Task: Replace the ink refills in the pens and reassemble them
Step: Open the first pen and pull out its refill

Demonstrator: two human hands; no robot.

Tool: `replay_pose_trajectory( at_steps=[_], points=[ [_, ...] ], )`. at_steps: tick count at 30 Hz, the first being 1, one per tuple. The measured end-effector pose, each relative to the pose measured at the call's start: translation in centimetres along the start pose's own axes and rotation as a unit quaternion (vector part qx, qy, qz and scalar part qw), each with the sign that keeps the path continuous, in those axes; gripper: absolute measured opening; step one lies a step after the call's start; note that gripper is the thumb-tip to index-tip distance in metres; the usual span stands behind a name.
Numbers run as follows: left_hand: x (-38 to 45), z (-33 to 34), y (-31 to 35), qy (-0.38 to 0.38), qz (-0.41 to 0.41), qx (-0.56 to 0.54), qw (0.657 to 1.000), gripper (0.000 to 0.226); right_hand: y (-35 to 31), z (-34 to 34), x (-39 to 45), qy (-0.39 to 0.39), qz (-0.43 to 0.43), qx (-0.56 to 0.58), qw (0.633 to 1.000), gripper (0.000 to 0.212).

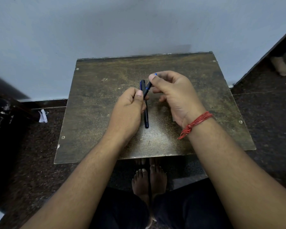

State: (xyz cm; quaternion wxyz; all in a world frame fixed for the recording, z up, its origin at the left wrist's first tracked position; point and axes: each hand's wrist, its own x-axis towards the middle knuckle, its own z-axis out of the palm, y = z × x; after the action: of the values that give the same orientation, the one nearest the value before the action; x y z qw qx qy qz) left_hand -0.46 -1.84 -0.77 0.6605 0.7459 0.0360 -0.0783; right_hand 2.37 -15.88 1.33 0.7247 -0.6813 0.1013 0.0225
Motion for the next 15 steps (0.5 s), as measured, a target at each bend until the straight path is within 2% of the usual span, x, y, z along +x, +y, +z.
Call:
replay_pose_trajectory(
  at_steps=[2,5,6,10,12,15],
  points=[
    [-0.01,-0.02,0.05,-0.002,0.0,0.001,1.0,0.033,0.15,-0.14,0.01,0.015,-0.004,-0.023,1.0,0.013],
    [-0.06,-0.04,0.06,-0.004,0.002,0.012,1.0,0.031,-0.03,-0.12,-0.05,0.008,-0.009,-0.027,1.0,0.008],
    [-0.11,-0.05,0.08,-0.004,0.002,0.013,1.0,0.032,-0.19,-0.06,-0.12,-0.002,-0.006,-0.011,1.0,0.006],
    [-0.16,-0.02,0.09,-0.002,0.0,0.016,1.0,0.04,-0.41,-0.13,-0.08,-0.027,0.017,0.063,0.998,0.017],
    [-0.14,-0.01,0.11,-0.002,0.0,0.016,1.0,0.039,-0.26,-0.08,-0.08,-0.022,0.016,0.036,0.999,0.01],
    [-0.16,-0.02,0.08,-0.004,0.003,0.014,1.0,0.034,0.02,-0.08,-0.12,-0.005,0.014,-0.01,1.0,0.012]
  ],
)
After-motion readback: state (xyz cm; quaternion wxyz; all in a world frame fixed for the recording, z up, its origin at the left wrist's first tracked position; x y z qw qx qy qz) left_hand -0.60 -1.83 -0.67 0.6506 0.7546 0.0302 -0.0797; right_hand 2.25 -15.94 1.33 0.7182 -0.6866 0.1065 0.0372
